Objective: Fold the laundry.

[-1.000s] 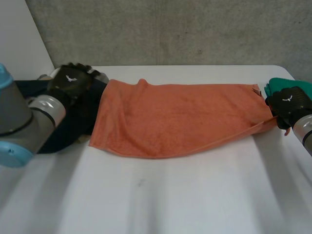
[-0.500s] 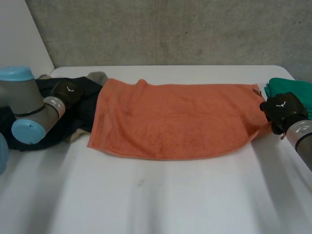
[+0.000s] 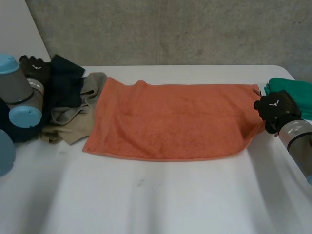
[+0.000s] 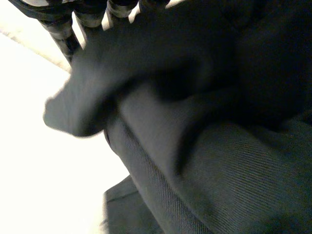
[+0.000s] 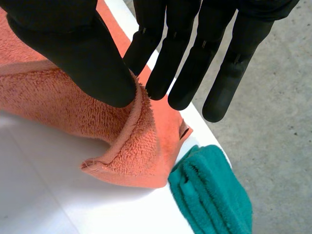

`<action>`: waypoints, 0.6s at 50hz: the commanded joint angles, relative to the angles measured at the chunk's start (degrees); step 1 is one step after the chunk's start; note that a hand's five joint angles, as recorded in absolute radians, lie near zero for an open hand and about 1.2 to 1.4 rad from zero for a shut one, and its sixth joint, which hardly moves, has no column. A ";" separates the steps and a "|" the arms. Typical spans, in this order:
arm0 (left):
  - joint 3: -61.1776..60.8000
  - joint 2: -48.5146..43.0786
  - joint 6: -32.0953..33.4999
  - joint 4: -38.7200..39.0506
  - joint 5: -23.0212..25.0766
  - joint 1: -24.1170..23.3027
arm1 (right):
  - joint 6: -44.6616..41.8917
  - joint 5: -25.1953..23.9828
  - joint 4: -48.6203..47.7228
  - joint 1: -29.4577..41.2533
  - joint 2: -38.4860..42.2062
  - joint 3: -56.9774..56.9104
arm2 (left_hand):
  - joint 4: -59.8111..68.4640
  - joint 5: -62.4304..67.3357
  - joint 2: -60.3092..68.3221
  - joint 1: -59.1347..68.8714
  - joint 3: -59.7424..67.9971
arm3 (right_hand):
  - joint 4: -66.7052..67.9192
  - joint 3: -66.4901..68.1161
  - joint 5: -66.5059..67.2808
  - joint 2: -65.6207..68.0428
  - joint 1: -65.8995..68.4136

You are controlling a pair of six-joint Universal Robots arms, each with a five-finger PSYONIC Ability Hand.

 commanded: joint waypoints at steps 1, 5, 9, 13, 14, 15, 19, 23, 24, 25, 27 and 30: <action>-15.66 11.45 -3.63 -0.19 6.06 -1.40 | 0.06 0.15 0.40 0.11 -2.81 0.12 | -6.16 -6.92 -6.78 -6.29 -6.82 | 11.67 12.09 11.66 12.57 14.80; -25.33 18.84 -3.98 -0.72 8.79 -2.37 | -0.02 0.15 1.01 -0.07 -5.10 -0.23 | -6.16 -6.92 -6.78 -6.29 -6.82 | 11.67 12.09 11.66 12.57 14.80; -34.82 25.78 -4.24 -1.33 12.48 -3.51 | 0.50 -0.02 2.50 -0.42 -7.65 -1.46 | -4.61 -5.37 -5.22 -4.73 -5.27 | 11.67 12.09 11.66 12.57 14.80; -43.44 31.32 -4.59 -2.74 15.55 -5.01 | 1.38 -0.20 4.61 -0.42 -9.67 -3.04 | 0.08 -0.68 -0.53 -0.04 -0.58 | 11.67 12.09 11.66 12.57 14.80; -46.15 32.90 -4.77 -3.26 16.34 -5.79 | 1.99 -0.28 5.40 -0.25 -10.11 -3.83 | 2.43 1.68 1.82 2.31 1.77 | 11.67 12.09 11.66 12.57 14.80; -47.48 33.61 -4.94 -3.27 16.70 -6.15 | 2.35 -0.28 5.84 -0.24 -10.29 -4.10 | 3.29 2.53 2.68 3.17 2.63 | 11.67 12.09 11.66 12.57 14.80; -52.41 34.76 -6.70 -3.62 17.32 -8.34 | 3.49 -0.28 7.86 0.37 -10.73 -5.77 | 12.87 12.12 12.26 12.75 12.21 | 11.67 12.09 11.66 12.57 14.80; -55.40 34.06 -8.72 -3.45 17.41 -10.89 | 3.76 -0.28 9.36 0.72 -10.64 -7.09 | 13.90 13.14 13.28 13.77 13.24 | 11.67 12.09 11.66 12.57 14.80; -55.84 33.71 -8.81 -3.36 17.32 -11.51 | 3.76 -0.28 9.45 0.72 -10.64 -7.26 | 13.90 13.14 13.28 13.77 13.24 | 11.67 12.09 11.66 12.57 14.80; -56.11 32.66 -9.07 -3.18 17.23 -12.47 | 3.76 -0.37 9.71 0.81 -10.64 -7.61 | 13.73 12.97 13.12 13.61 13.07 | 11.67 12.09 11.66 12.57 14.80; -56.03 31.51 -9.08 -2.74 16.97 -13.44 | 3.93 -0.37 9.89 0.81 -10.64 -7.88 | 13.73 12.97 13.11 13.60 13.07 | 11.67 12.09 11.66 12.57 14.80; -54.88 29.23 -8.81 -1.34 15.65 -14.24 | 3.93 -0.37 9.89 0.81 -10.64 -8.15 | 13.56 12.80 12.95 13.44 12.90 | 11.67 12.09 11.66 12.57 14.80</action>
